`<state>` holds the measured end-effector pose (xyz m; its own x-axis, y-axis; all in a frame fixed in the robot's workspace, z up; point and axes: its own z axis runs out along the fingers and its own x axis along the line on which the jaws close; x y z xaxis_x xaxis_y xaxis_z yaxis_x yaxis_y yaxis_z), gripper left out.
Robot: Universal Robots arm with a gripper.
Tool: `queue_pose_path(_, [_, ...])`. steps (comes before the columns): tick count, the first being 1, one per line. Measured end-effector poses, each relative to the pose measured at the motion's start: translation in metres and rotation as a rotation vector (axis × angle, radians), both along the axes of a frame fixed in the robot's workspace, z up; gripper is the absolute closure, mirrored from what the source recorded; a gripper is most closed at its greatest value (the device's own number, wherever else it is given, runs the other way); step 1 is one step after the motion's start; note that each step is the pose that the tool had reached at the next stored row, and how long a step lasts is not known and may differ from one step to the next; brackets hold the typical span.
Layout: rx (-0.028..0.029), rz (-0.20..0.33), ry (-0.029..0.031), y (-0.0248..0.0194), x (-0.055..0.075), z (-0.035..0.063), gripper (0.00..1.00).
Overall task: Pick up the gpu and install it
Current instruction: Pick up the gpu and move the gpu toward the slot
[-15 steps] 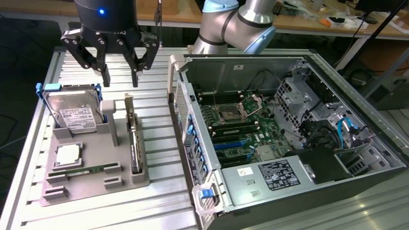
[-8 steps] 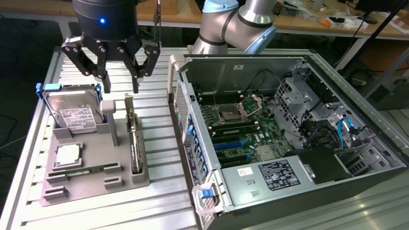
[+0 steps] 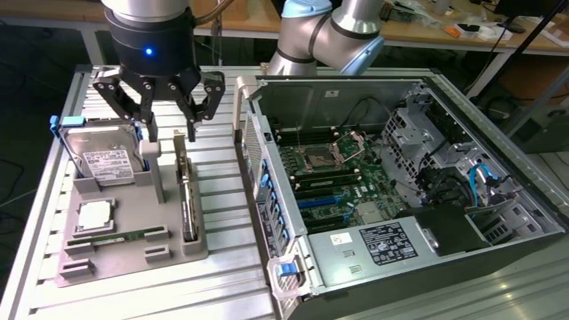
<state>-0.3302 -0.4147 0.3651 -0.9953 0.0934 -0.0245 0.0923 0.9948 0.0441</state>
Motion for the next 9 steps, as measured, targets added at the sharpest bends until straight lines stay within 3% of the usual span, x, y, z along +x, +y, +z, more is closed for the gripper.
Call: queue_pose_path(9, [0.0000, 0.000, 0.0000, -0.0052, 0.005, -0.0173, 0.46])
